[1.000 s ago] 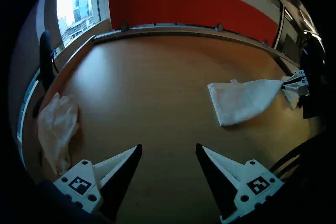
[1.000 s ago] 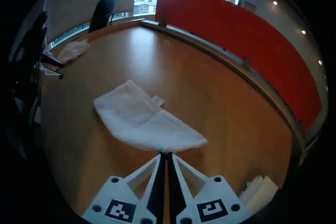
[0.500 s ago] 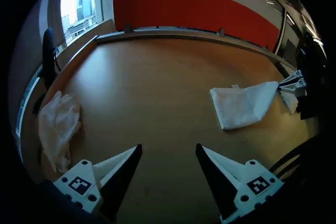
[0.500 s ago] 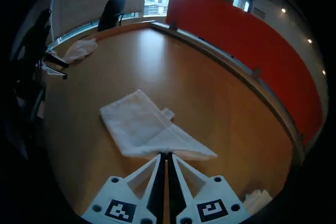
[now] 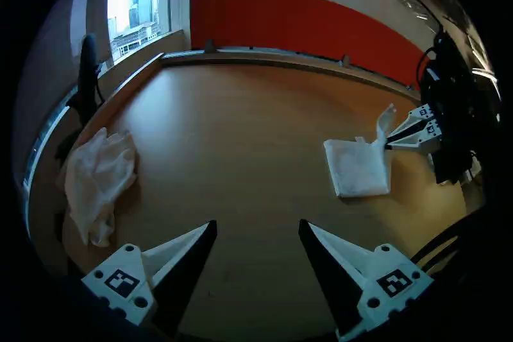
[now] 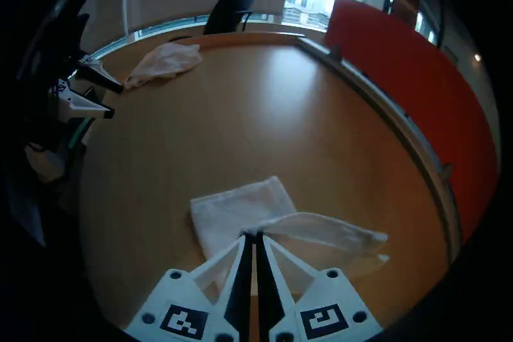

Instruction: Fold towel

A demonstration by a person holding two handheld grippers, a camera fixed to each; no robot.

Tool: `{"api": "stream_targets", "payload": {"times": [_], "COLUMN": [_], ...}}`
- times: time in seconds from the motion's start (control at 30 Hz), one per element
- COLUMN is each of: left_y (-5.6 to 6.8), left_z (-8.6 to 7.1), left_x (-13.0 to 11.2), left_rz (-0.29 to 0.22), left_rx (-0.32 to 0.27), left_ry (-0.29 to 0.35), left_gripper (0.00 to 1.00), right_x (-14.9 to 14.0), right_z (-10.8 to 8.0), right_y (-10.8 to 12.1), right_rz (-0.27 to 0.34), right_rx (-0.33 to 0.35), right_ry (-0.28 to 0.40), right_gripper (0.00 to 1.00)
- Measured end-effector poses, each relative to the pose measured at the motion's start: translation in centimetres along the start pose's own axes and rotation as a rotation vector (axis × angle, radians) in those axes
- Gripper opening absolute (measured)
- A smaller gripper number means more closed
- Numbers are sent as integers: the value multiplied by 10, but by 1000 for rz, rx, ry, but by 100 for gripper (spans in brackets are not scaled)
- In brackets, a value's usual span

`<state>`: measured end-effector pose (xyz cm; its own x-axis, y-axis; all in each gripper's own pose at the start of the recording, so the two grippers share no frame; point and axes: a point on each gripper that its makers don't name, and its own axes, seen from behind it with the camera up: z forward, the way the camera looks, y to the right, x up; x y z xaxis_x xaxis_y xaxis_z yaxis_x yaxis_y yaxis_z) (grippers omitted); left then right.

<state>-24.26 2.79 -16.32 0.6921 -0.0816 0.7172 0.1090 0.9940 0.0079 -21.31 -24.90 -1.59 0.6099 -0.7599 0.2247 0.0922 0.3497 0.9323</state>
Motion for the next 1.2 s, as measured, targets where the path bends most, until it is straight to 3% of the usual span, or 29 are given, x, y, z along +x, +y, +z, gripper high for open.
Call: {"api": "stream_targets", "payload": {"times": [0.2, 0.3, 0.77, 0.83, 0.9, 0.97, 1.03, 1.2], "left_y": [-3, -3, -2, -1, 0, 0, 1, 2], "left_z": [-1, -1, 5, 6, 7, 8, 9, 10], "left_x": [-5, -5, -4, -5, -5, -5, -4, -1], "left_rz": [-6, -7, -2, -3, -3, -3, -3, 2], "left_rx": [10, 11, 5, 2, 0, 0, -1, -3], "left_ry": [0, 1, -8, -9, -10, -11, -11, -9], "left_gripper": [94, 95, 95, 94, 95, 95, 95, 95], "right_x": [-1, -3, -7, -7, -8, -8, -10, -15], "right_z": [46, 56, 51, 49, 48, 47, 45, 42], "right_y": [-26, -31, -28, -25, -23, -20, -19, -16], "right_rz": [-24, -19, 7, 14, 21, 31, 41, 60], "right_rx": [87, 104, 104, 95, 86, 75, 69, 56], "right_ry": [-48, -60, -57, -55, -53, -53, -52, -55], "right_gripper": [3, 3, 7, 18, 34, 60, 72, 72]}}
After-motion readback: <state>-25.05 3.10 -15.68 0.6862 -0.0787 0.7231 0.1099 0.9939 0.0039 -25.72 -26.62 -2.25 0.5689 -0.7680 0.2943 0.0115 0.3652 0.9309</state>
